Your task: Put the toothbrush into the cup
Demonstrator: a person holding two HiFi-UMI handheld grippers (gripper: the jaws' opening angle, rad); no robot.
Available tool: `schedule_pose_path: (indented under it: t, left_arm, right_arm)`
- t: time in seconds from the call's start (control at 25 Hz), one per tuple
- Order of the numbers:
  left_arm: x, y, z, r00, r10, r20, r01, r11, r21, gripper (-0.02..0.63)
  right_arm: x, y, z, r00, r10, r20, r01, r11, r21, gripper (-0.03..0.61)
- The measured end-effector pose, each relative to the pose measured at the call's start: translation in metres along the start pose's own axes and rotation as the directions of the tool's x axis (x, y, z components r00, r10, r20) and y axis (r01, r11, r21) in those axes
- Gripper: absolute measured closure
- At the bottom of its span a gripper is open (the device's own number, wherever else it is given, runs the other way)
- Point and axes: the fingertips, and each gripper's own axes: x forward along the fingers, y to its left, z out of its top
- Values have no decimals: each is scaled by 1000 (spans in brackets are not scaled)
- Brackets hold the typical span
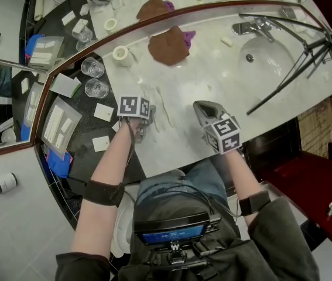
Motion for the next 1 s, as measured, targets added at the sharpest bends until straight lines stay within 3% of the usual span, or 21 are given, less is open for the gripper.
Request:
schedule_pose_path:
  t: [0.4, 0.64, 0.8, 0.92, 1.0]
  left_arm:
    - [-53, -13, 15, 991, 21, 130, -24, 999, 22, 489]
    - [-105, -23, 11, 963, 22, 267, -40, 997, 63, 498]
    - [-140, -18, 9, 918, 40, 395, -78, 994, 80, 611]
    - [-161, -18, 10, 866, 11, 499, -82, 989, 120, 611]
    - [-180, -14, 9, 816, 20, 577, -120, 984, 135, 611]
  right_arm:
    - [-1, 8, 15, 1000, 26, 11, -26, 999, -19, 563]
    - [-1, 19, 33, 998, 47, 33, -45, 998, -46, 563]
    - [2, 26, 46, 997, 62, 41, -59, 996, -70, 563]
    - [5, 31, 55, 997, 69, 42, -65, 994, -90, 563]
    - [6, 34, 60, 996, 74, 40, -70, 993, -96, 563]
